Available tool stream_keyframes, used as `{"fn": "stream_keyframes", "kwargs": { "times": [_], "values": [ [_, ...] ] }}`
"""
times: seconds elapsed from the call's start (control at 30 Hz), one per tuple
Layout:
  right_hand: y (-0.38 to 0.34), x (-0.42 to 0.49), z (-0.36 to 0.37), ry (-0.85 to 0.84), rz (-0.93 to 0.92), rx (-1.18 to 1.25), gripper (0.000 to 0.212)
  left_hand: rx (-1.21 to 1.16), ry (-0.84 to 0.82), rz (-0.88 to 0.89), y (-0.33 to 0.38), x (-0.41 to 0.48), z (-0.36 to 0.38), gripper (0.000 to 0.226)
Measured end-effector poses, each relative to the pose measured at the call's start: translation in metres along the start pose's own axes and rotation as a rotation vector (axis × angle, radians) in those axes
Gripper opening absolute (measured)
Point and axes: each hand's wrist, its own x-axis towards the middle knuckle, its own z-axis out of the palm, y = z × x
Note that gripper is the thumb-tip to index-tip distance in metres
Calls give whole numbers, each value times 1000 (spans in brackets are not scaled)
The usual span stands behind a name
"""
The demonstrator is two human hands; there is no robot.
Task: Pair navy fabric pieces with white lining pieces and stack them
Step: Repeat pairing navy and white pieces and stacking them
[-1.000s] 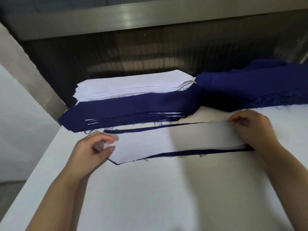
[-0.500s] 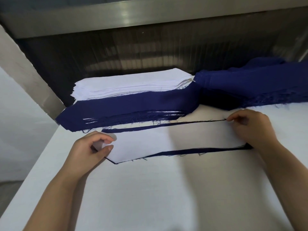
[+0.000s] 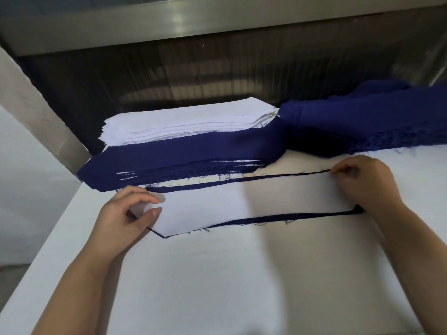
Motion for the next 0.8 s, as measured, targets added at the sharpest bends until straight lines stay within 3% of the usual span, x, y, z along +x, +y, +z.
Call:
{"fn": "stream_keyframes", "kwargs": {
  "times": [0.17,0.47,0.8],
  "values": [
    [-1,1,-2,110,59,-77,23,127,57,62,1,1,-1,39],
    [-8,-3,0,-52,-121,7,16,243,-26,22,-3,2,-2,19],
    [-4,-2,6,-72,-132,4,16,238,-17,-7,-2,3,-3,21]
  ]
}}
